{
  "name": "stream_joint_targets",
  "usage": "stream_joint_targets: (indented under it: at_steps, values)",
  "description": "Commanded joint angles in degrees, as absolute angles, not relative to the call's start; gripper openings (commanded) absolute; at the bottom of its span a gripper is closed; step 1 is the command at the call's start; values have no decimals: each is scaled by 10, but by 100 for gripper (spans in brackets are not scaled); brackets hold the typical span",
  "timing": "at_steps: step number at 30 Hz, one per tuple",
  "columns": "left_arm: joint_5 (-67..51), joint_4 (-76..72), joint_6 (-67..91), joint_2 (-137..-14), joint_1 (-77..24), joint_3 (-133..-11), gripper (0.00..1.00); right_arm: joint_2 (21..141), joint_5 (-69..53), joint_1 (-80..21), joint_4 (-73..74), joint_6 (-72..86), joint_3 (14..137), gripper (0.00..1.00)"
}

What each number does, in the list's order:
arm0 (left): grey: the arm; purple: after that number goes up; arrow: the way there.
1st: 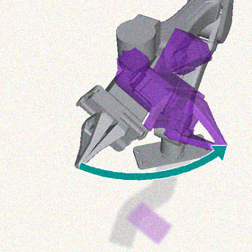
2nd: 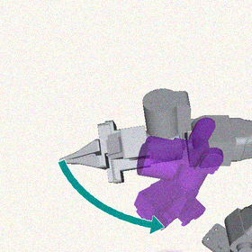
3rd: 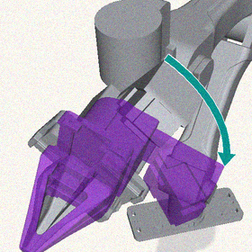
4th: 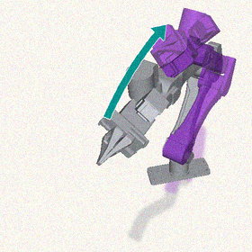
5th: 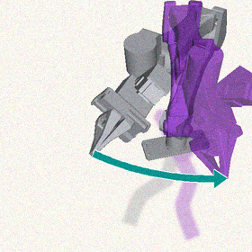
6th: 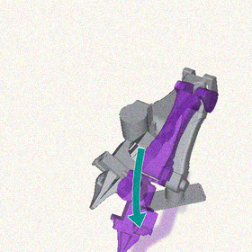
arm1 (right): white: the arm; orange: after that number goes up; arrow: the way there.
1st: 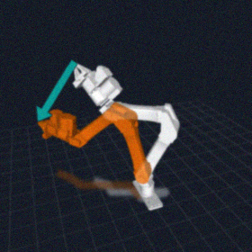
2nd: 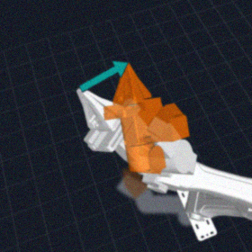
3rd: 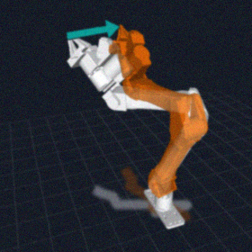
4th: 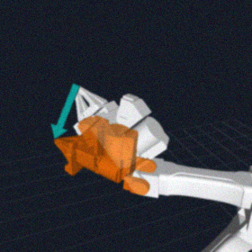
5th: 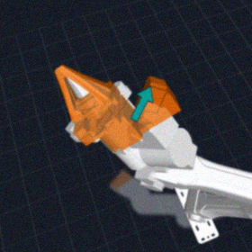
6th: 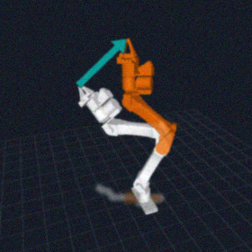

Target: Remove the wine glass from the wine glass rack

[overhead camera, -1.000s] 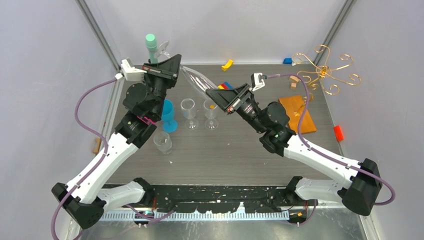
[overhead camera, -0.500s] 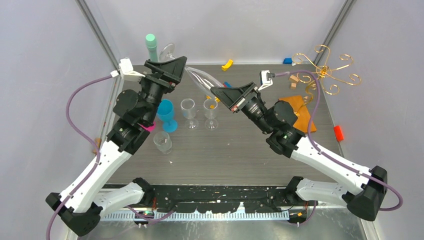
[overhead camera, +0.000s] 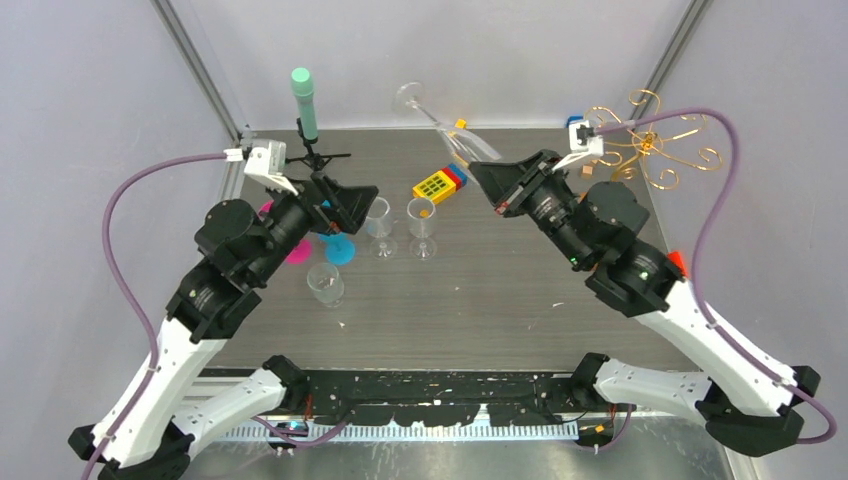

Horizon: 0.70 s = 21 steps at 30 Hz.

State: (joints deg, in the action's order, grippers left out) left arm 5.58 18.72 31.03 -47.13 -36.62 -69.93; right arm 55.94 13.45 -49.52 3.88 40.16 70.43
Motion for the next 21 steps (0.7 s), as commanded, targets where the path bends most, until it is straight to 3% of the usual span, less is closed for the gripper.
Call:
stream_joint_targets:
  at_steps: [1, 12, 21]
  values:
    - [58, 313, 209, -440, -364, -737, 100, 547, 262, -497, 321, 287, 797, 0]
    - [109, 406, 181, -425, -364, -744, 100, 604, 265, -499, 696, 268, 902, 0]
    - [163, 470, 183, -423, -364, -763, 100, 688, 162, -569, 728, 229, 897, 0]
